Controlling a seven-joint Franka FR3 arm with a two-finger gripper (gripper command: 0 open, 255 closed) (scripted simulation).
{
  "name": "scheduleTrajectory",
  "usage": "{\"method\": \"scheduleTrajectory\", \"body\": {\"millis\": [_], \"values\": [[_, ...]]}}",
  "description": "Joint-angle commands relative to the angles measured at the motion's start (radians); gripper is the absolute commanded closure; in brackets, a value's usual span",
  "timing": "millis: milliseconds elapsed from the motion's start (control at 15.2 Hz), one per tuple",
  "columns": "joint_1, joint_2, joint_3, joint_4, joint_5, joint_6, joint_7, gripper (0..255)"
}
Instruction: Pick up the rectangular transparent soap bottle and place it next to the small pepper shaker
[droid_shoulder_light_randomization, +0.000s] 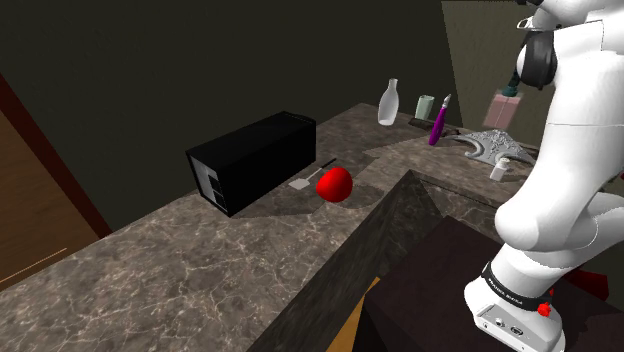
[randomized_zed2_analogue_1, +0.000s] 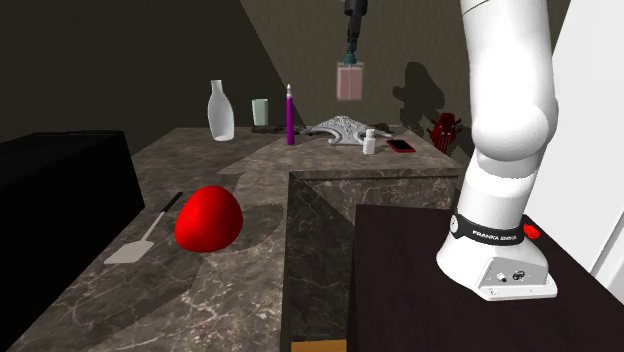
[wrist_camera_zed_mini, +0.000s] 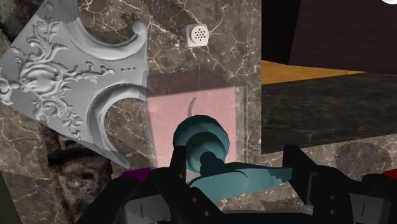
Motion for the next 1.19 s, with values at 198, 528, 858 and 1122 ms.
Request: {"method": "scheduleTrajectory", "body": {"millis": [198,528,858,1122], "values": [[0.032,-0.029,-0.001,-0.110,-0.020,0.085,-0.002,255],[0.053,-0.046,-0.001,-0.199,-0.031,0.160,-0.007,255],[0.067,-0.054,0.001,-0.277,-0.034,0.231,-0.013,255],[0.074,-0.054,0.003,-0.332,-0.033,0.284,-0.020,255]]}}
